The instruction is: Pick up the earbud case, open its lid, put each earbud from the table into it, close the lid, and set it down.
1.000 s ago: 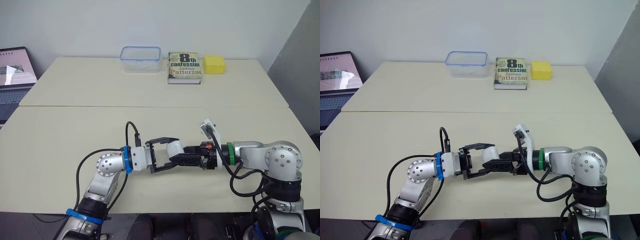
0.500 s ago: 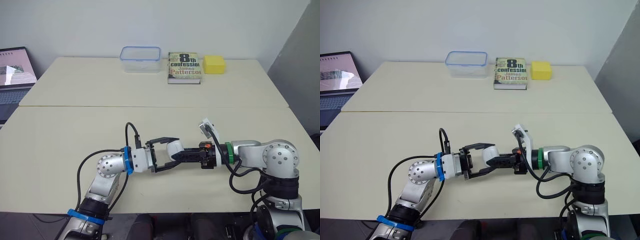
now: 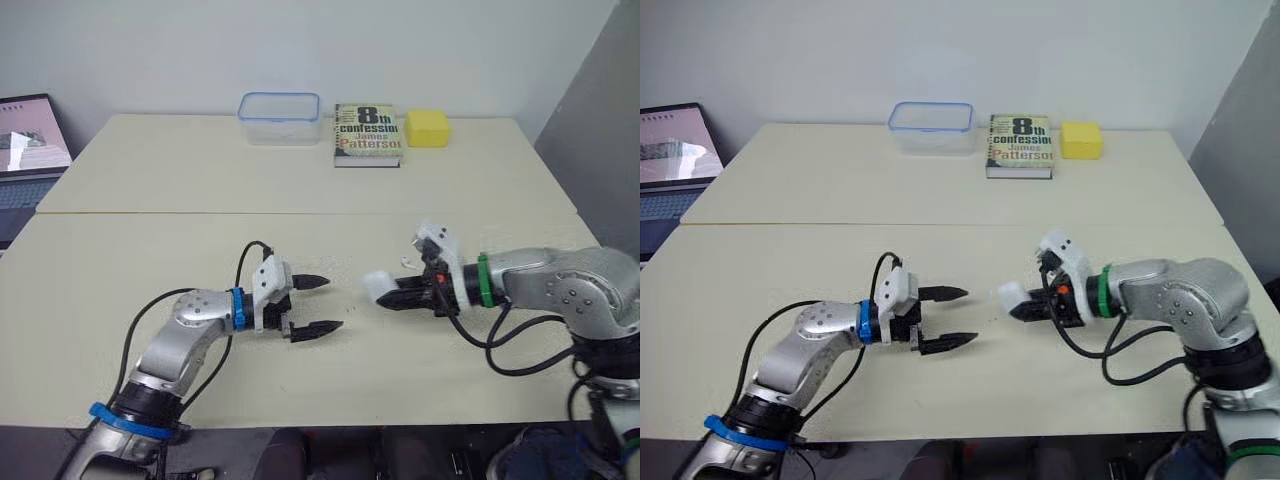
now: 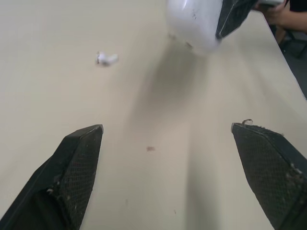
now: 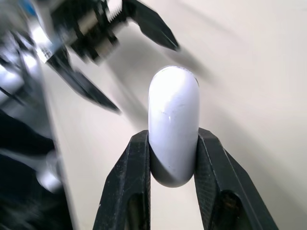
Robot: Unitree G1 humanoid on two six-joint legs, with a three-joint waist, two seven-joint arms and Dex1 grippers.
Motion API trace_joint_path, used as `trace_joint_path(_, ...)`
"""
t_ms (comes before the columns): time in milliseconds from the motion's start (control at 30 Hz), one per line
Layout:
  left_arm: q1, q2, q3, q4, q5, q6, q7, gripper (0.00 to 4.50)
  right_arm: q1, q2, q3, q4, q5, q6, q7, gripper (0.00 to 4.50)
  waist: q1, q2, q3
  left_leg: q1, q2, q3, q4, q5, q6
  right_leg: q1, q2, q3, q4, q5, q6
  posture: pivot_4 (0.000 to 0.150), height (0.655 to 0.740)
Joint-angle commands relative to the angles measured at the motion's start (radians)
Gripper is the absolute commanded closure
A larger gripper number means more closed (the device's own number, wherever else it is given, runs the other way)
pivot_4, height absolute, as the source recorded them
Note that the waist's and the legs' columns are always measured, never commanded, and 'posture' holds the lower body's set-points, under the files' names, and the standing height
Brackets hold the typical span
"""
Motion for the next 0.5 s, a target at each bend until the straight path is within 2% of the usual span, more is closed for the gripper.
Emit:
trace_joint_path(33, -0.049, 0.001, -0.004, -0.138, -0.068, 0.15, 0.012, 0.0, -0.031, -0.094, 0.124, -0.074, -0.178, -0.216, 0.156, 3.7, -0.002, 0.0, 0.0, 0.0, 0.0, 0.0, 0.0, 0.0, 0.0, 0.0, 0.0, 0.0, 0.0, 0.0, 0.0, 0.15, 0.7278)
trace_joint_path(167, -0.105, -0.043, -0.031, -0.199, -0.064, 0.222, 0.054, 0.0, -0.023, -0.128, 0.21, -0.077, -0.32, -0.352, 0.237, 3.7, -0.003, -0.001, 0.0, 0.0, 0.0, 0.0, 0.0, 0.0, 0.0, 0.0, 0.0, 0.001, 0.0, 0.0, 0.001, 0.15, 0.7278)
trace_joint_path(500, -0.21, -0.068, -0.174, -0.202, 0.066, 0.198, 0.045, 0.0, -0.081, -0.077, 0.227, -0.068, -0.416, -0.373, 0.341, 3.7, -0.002, -0.001, 0.0, 0.0, 0.0, 0.0, 0.001, 0.0, 0.0, 0.0, 0.0, 0.002, 0.001, 0.0, 0.001, 0.15, 0.7278)
